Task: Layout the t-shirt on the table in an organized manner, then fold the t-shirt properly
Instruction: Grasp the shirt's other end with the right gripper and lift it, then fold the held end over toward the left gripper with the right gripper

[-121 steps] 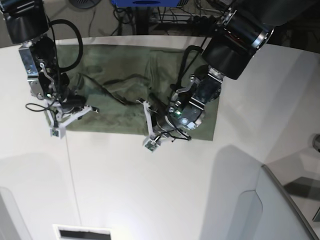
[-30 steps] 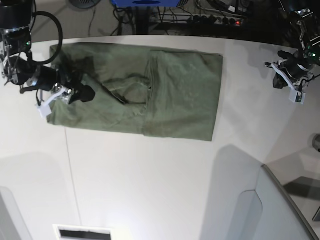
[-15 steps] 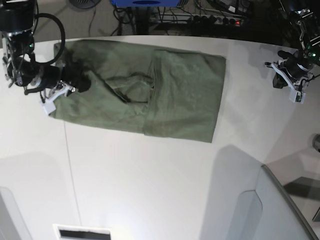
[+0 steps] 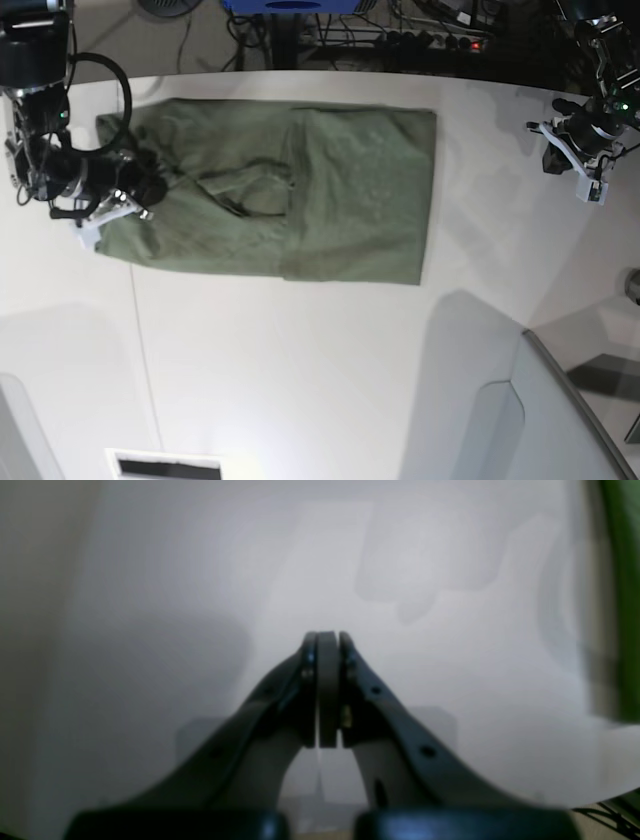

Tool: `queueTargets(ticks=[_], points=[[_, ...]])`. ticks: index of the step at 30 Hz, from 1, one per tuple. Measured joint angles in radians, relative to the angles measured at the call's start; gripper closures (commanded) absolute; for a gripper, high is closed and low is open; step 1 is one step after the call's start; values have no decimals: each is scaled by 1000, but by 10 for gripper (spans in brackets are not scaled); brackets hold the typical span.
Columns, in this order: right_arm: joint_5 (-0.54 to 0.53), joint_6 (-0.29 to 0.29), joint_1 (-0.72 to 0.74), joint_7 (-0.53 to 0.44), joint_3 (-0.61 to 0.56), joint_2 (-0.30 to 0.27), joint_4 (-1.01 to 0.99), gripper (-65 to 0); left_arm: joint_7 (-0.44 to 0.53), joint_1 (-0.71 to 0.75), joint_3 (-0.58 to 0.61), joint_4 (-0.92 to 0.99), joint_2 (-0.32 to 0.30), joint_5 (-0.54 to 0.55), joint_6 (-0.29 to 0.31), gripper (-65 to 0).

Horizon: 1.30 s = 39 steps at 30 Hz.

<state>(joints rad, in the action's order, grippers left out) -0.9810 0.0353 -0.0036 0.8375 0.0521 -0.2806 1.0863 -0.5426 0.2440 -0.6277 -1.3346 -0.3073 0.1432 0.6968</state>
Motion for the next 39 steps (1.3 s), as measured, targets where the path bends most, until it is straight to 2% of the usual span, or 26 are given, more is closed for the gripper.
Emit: queueTargets(ticks=[2, 6, 8, 10, 13, 15, 17, 20, 25, 28, 32, 35, 39], points=[[51, -67, -33, -6, 0, -5, 79, -2, 0, 0, 1, 0, 0, 0, 0, 0], [170, -239, -63, 11, -6, -2, 202, -2, 0, -8, 3, 0, 11, 0, -1, 0], [185, -283, -64, 4, -42, -10, 238, -2, 0, -17, 28, 0, 30, -2, -9, 0], [179, -327, -63, 4, -74, -9, 267, -2, -3, -31, 116, 11, 39, -13, -8, 0], [180, -365, -59, 6, -112, -8, 303, -2, 3, -69, 202, 39, 62, 8, 10, 0], [177, -401, -58, 8, -136, -10, 325, -2, 0, -102, 208, 65, 85, -13, 6, 0], [182, -466, -58, 5, -164, -13, 353, -2, 1, -130, 215, 90, 101, -11, -4, 0], [181, -500, -52, 9, -204, -14, 390, -2, 7, -164, 236, 139, 115, -10, -9, 0], [178, -500, -19, 27, -243, -13, 399, -2, 84, -212, 367, 206, 123, 8, -7, 0], [179, -508, -8, 34, -267, -15, 399, -2, 157, -199, 427, 226, 135, 29, -56, 0], [182, -517, -2, 38, -306, -16, 429, -2, 162, -197, 453, 229, 131, 44, -68, 0], [180, -610, 18, 39, -362, -16, 457, -2, 162, -197, 453, 229, 132, 45, -68, 0], [177, -642, 73, 53, -460, -16, 460, -2, 163, -197, 476, 226, 132, 45, -72, 0]])
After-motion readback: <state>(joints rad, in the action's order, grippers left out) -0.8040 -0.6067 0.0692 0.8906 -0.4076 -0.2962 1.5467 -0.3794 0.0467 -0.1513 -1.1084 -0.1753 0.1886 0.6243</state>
